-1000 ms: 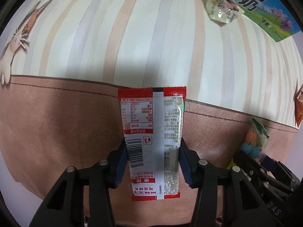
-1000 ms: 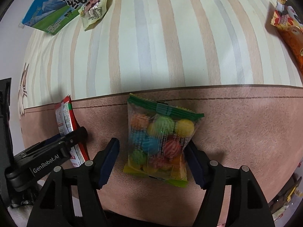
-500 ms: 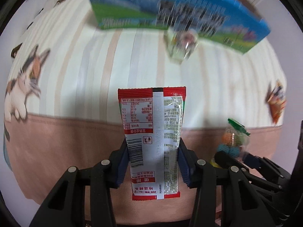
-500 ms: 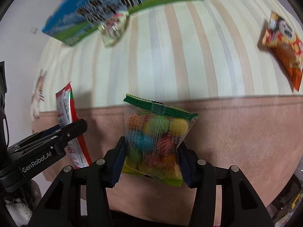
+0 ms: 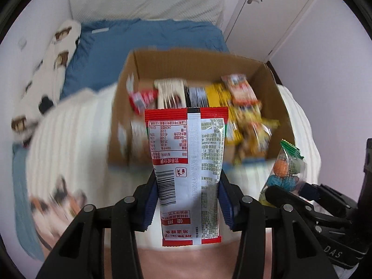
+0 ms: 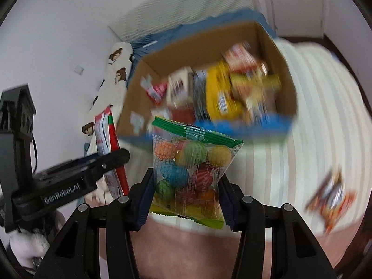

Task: Organize snacks
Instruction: 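Carry both packets into the box and open both tools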

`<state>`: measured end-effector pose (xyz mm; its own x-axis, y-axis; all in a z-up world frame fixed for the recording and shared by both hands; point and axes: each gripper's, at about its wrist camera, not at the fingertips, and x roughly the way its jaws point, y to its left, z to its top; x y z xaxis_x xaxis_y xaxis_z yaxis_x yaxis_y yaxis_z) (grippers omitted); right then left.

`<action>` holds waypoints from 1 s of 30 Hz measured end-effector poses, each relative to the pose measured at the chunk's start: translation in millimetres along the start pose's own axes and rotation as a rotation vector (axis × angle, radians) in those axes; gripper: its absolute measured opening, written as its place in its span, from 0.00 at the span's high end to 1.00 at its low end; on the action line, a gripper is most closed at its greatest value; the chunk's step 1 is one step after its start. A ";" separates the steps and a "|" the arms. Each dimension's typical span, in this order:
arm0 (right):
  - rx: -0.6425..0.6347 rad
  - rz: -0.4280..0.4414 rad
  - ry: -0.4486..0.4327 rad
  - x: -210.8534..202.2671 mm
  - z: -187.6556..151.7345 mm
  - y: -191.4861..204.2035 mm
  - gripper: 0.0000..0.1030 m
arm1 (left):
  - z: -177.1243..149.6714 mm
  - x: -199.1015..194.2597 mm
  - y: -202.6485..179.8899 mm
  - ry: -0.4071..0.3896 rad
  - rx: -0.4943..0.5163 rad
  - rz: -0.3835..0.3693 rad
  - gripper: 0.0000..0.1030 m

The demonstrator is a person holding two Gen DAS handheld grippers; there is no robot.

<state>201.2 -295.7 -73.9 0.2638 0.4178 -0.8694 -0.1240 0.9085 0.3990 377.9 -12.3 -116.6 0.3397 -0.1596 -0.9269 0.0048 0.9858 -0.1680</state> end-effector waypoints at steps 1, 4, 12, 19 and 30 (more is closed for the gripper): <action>-0.007 -0.004 -0.005 2.5 15.2 3.2 0.48 | 15.1 4.6 1.7 0.003 0.016 0.011 0.57; -0.026 -0.018 0.017 22.3 60.9 12.8 0.48 | 54.6 27.5 11.3 0.039 0.034 0.037 0.57; -0.045 -0.073 0.144 105.1 131.2 24.4 0.48 | 114.8 109.3 40.5 0.200 0.053 0.087 0.55; -0.062 -0.134 0.281 160.1 135.8 18.4 0.05 | 114.2 153.5 57.7 0.305 0.033 0.120 0.14; 0.005 -0.143 0.238 146.9 142.5 9.4 0.03 | 95.4 128.4 58.4 0.252 -0.029 0.030 0.14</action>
<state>375.1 -225.4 -156.4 0.0463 0.2739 -0.9606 -0.0968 0.9584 0.2686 511.5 29.8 -213.3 0.0945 -0.1420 -0.9853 -0.0302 0.9889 -0.1454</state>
